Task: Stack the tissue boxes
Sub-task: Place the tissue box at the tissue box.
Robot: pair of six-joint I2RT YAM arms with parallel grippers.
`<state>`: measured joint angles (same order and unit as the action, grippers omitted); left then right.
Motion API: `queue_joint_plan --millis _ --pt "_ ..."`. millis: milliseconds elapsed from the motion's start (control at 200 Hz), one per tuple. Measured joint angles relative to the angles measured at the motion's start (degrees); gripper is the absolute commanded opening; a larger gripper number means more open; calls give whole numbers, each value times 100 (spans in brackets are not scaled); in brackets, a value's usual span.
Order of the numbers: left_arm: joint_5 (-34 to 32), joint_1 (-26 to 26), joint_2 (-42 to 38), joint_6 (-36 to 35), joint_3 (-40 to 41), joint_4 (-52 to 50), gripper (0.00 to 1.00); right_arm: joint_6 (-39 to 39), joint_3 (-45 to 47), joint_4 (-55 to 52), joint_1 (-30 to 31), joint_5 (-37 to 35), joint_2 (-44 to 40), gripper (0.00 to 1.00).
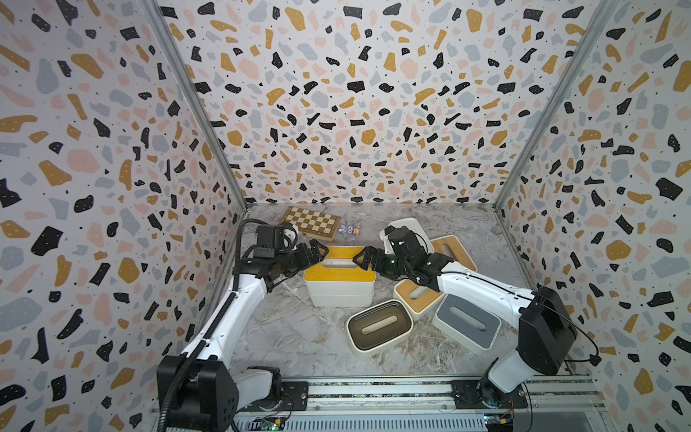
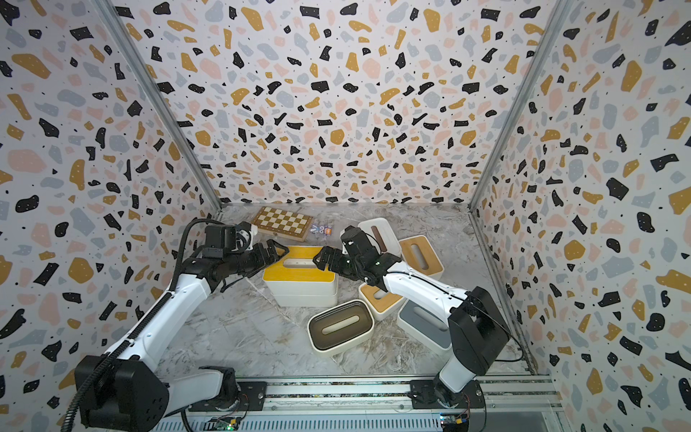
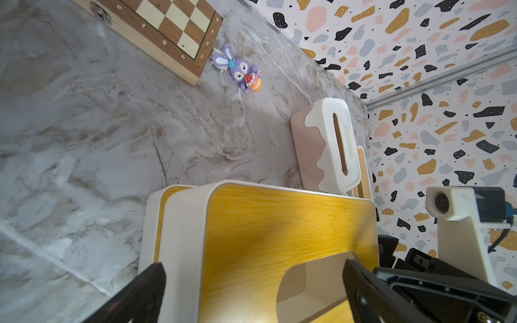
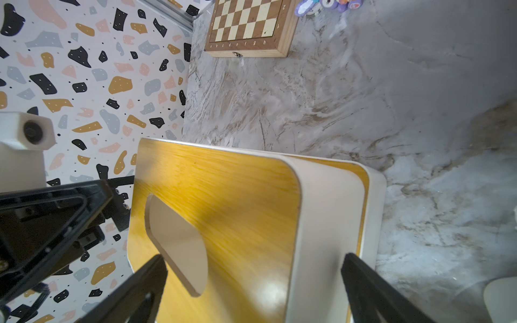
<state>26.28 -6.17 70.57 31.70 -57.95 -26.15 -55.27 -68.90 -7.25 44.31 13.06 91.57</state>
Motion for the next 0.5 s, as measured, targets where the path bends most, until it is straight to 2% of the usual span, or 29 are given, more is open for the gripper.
queue_joint_plan --millis 245,501 --pt "-354 0 -240 -81 -155 -299 99 13 0 -264 -151 -127 -149 99" --pt "-695 0 -612 -214 -579 -531 100 136 0 -796 -616 -470 -938 99"
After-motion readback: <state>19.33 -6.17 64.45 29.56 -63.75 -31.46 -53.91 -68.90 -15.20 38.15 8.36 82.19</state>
